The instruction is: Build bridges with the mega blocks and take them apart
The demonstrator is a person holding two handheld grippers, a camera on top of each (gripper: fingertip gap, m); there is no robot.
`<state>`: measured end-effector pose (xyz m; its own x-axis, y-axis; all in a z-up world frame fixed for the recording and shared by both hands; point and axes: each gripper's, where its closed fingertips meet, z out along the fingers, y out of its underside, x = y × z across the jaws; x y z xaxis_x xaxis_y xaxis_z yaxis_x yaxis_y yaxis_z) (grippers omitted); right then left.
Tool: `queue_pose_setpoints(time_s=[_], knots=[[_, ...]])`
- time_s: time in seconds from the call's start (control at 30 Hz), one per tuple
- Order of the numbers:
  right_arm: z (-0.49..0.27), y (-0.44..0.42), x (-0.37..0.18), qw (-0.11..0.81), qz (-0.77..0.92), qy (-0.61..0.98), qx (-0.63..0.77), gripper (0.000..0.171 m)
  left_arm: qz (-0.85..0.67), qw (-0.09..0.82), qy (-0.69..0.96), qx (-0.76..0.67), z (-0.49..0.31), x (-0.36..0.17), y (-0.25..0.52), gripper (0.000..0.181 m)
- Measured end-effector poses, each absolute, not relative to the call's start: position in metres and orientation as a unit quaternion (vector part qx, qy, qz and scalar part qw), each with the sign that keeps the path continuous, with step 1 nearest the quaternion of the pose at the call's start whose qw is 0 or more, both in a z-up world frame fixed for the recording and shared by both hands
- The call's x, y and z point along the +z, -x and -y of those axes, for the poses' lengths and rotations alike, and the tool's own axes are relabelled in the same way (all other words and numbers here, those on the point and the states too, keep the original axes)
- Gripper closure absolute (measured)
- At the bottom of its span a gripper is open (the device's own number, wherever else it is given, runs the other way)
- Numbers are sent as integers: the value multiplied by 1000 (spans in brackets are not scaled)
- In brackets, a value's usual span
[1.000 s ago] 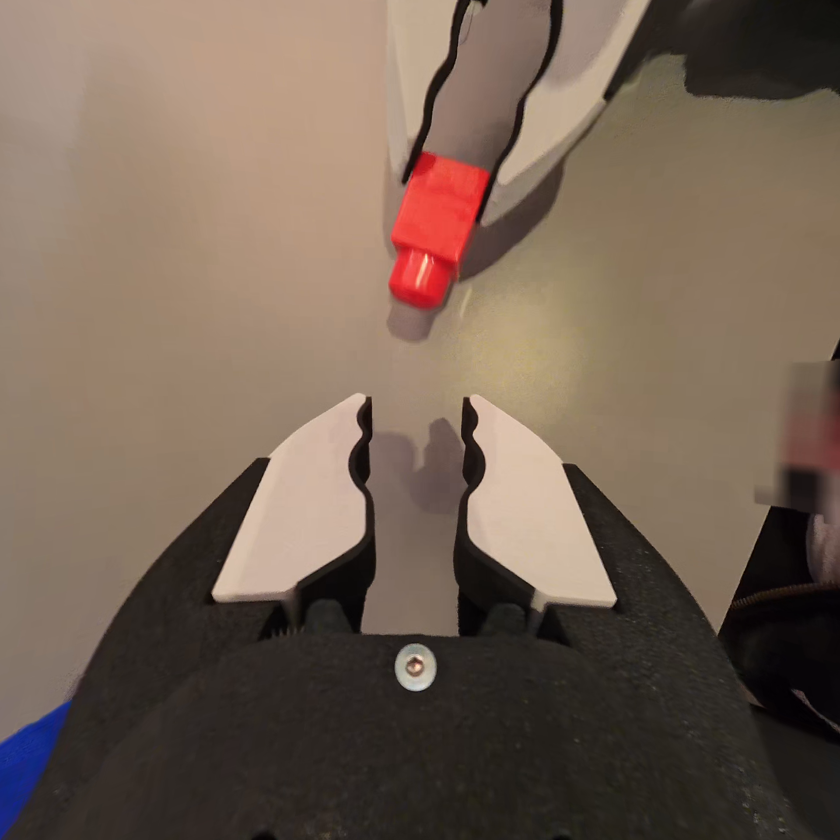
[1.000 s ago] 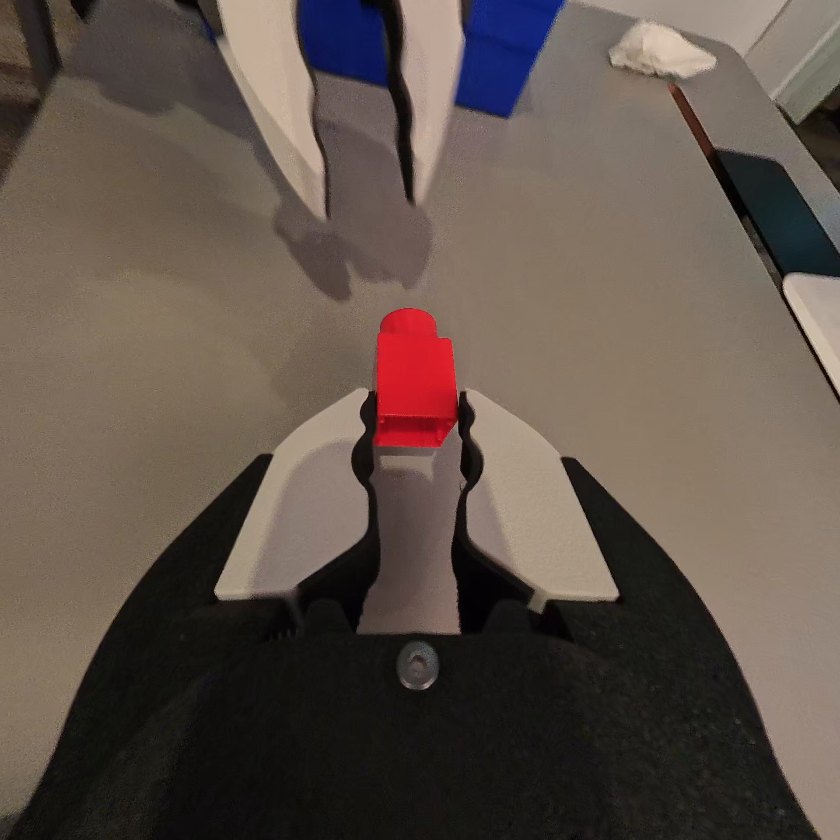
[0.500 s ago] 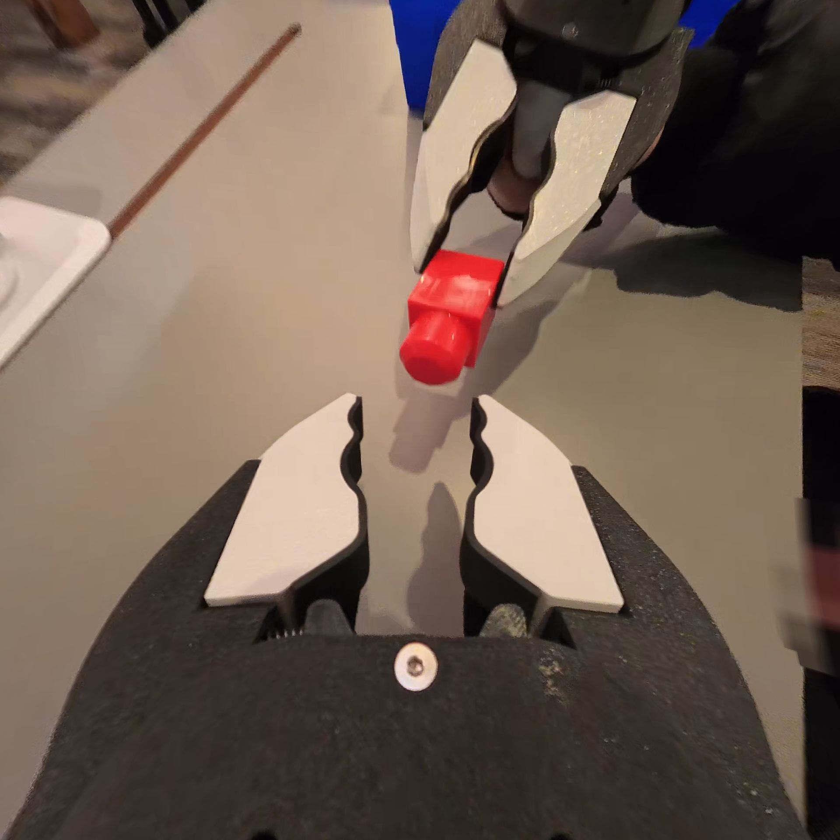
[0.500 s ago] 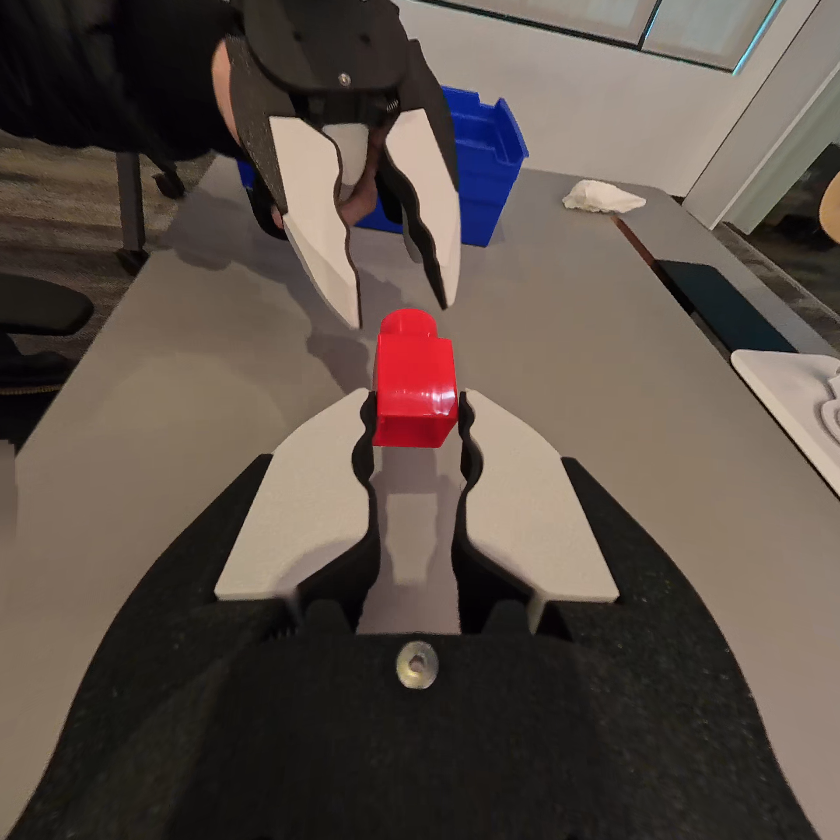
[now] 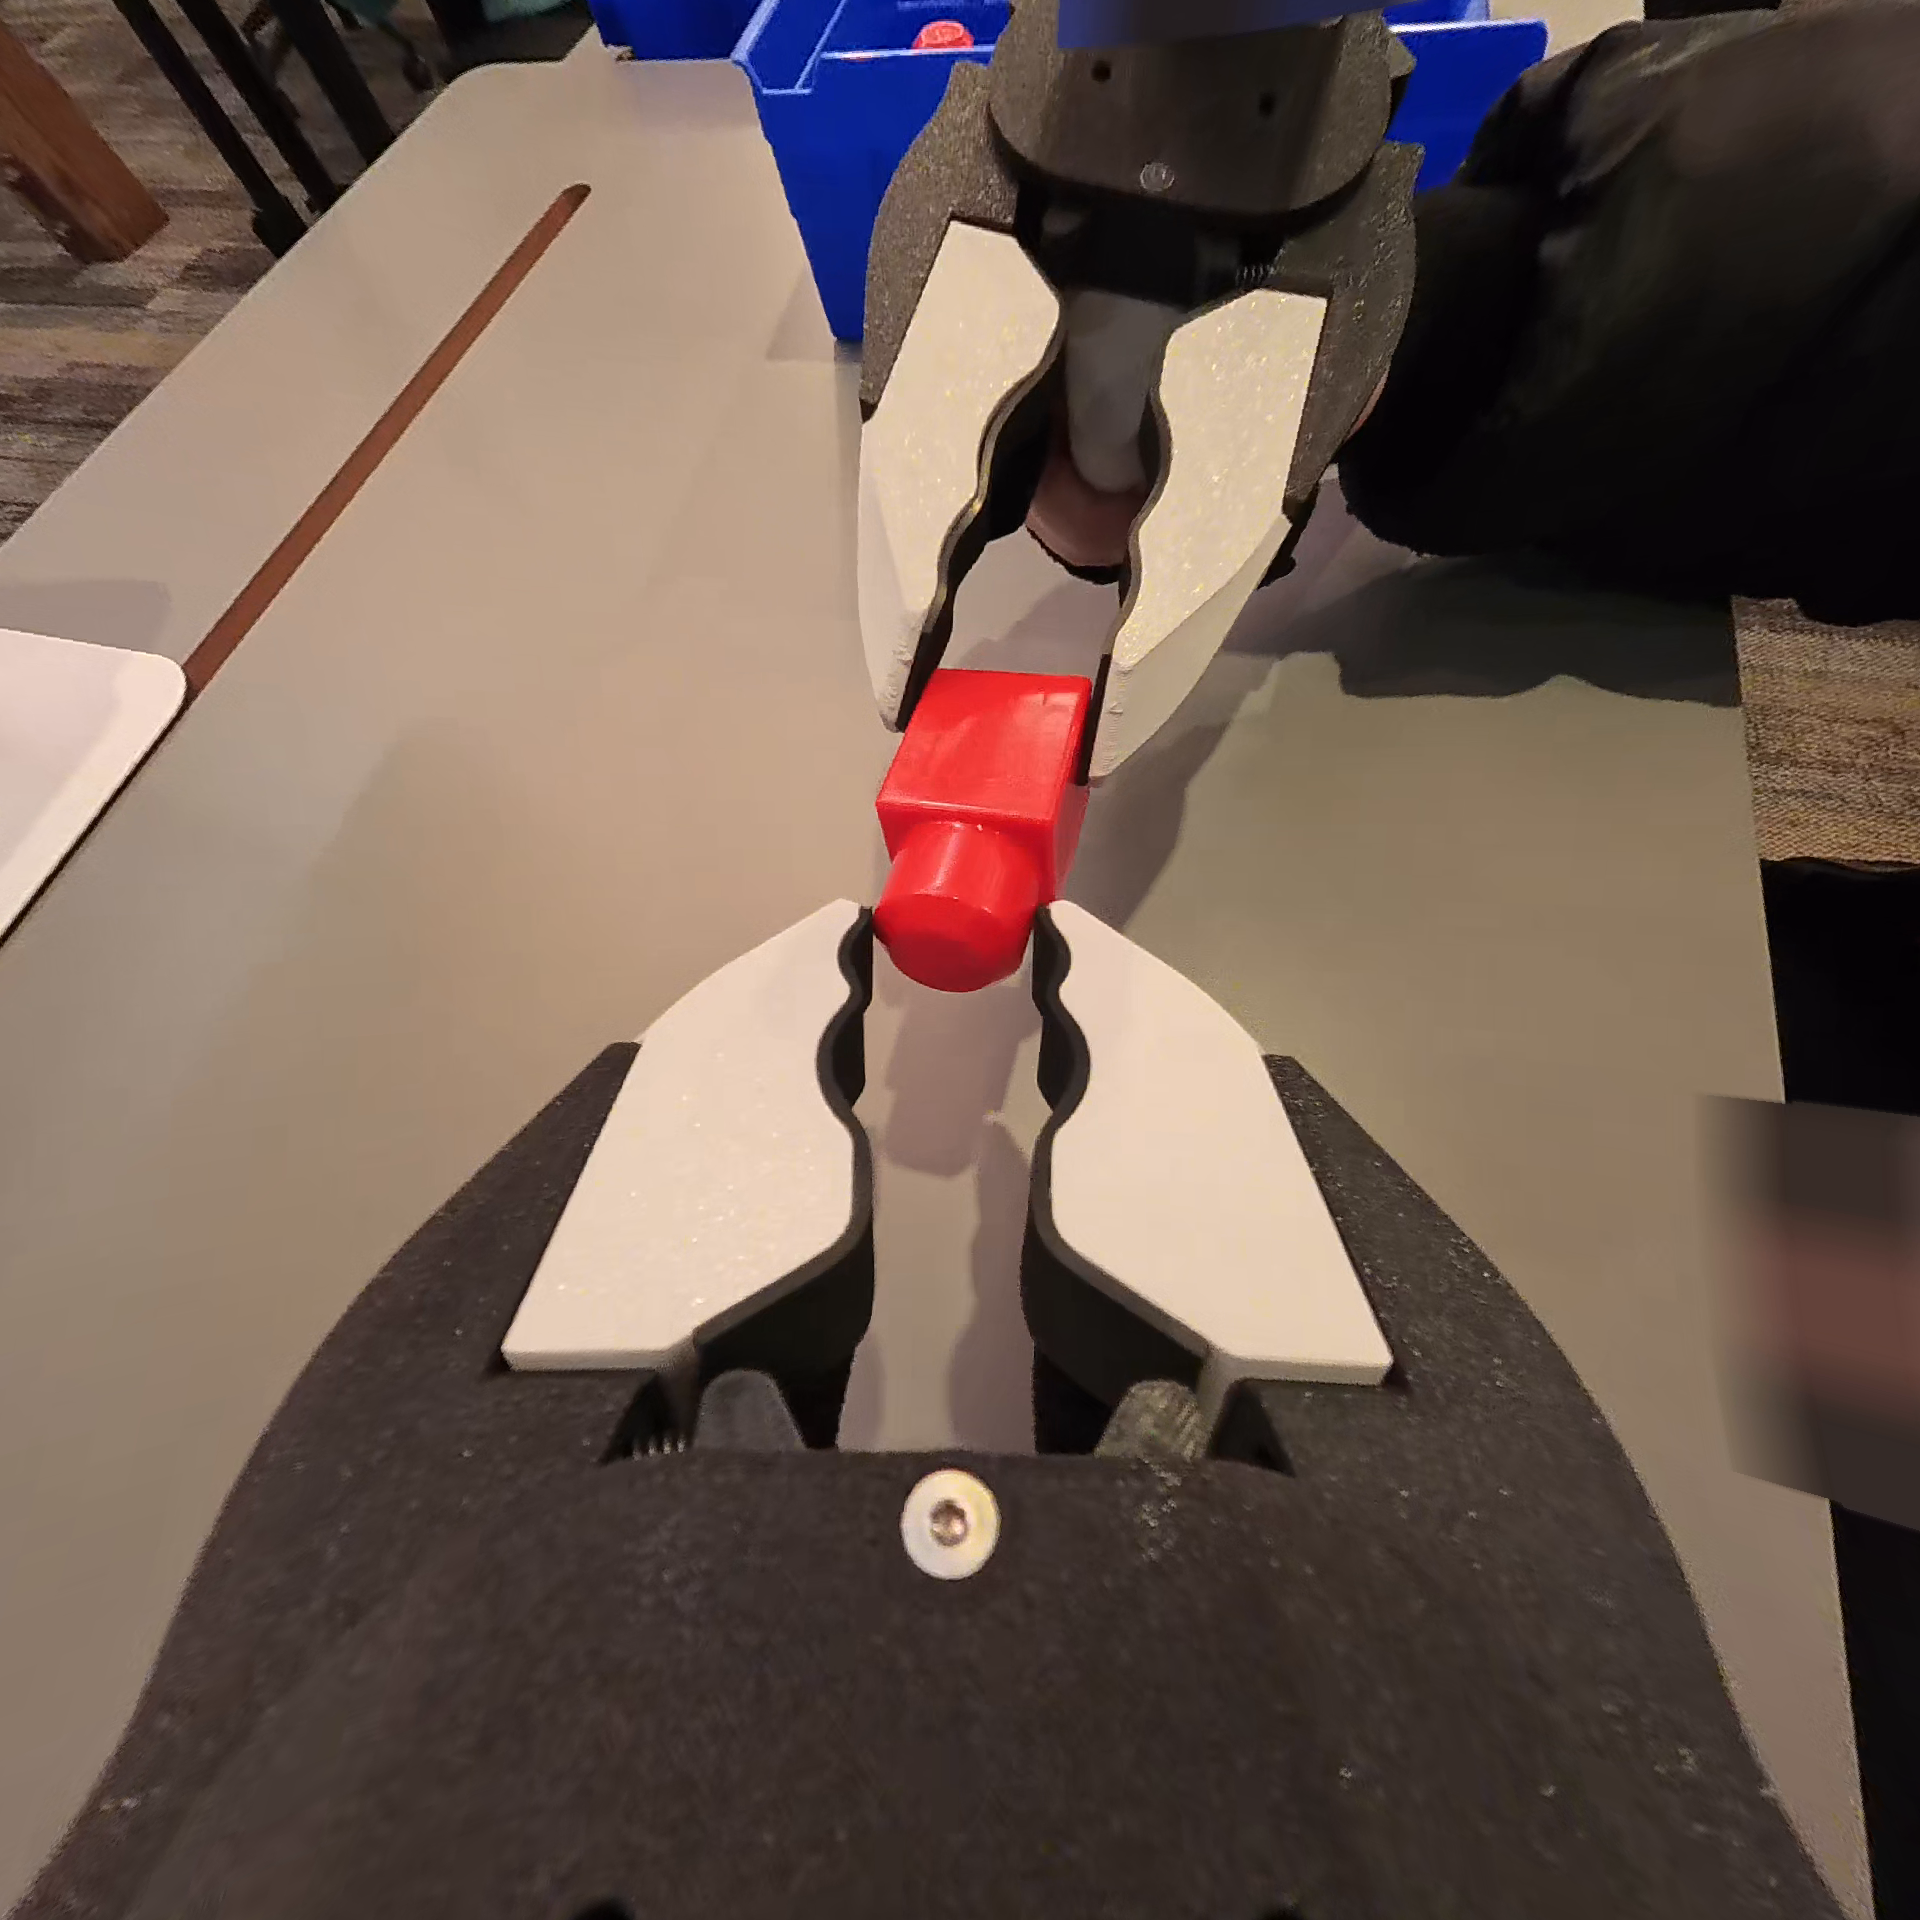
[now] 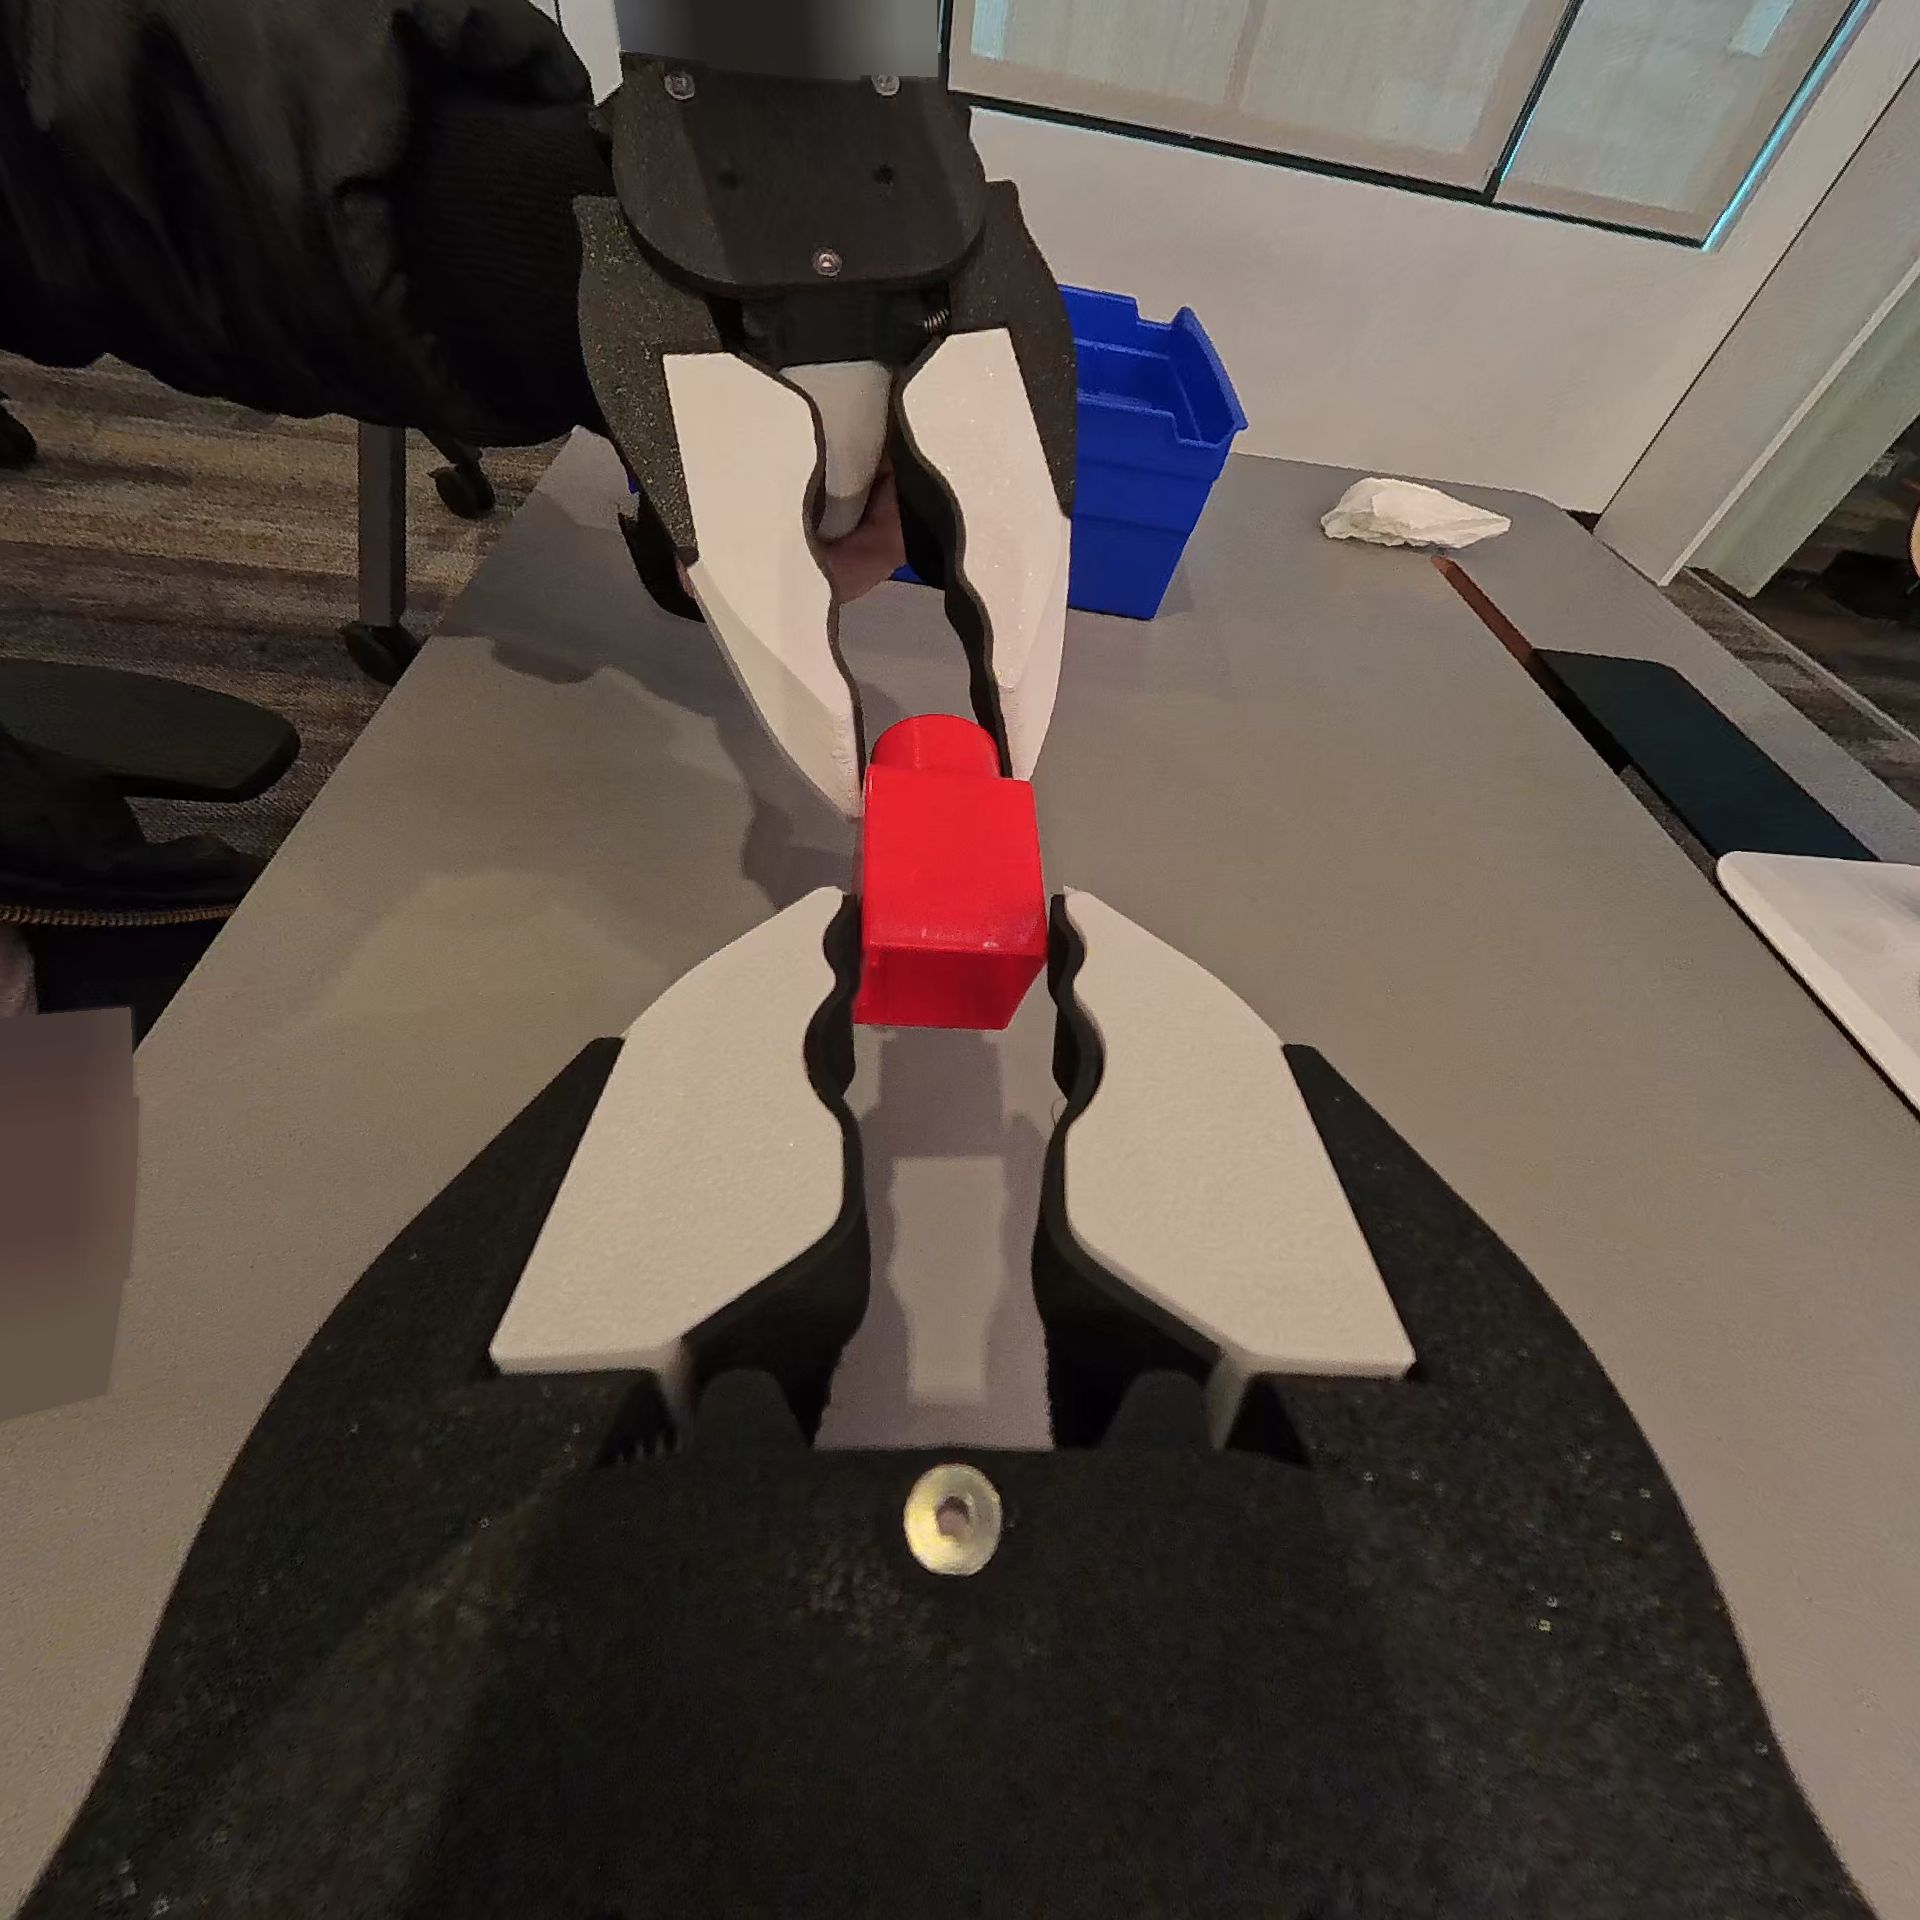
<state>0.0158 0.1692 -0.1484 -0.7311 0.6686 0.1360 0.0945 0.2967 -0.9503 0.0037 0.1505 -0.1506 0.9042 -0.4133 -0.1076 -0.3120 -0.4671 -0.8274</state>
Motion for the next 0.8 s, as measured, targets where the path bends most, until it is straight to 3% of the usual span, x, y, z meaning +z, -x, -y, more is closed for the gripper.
queue_pose_setpoints(time_s=[0.27, 0.43, 0.8], knots=[[-171, -20, -157, 254, 766, 255, 532, 136, -231, 436, 869, -45, -152, -158, -8, 152], [-169, -19, -168, 244, 792, 268, 491, 126, -245, 402, 882, -32, -157, -167, -10, 152], [-164, -15, -182, 240, 847, 258, 398, 128, -269, 345, 899, -3, -159, -184, -13, 152]])
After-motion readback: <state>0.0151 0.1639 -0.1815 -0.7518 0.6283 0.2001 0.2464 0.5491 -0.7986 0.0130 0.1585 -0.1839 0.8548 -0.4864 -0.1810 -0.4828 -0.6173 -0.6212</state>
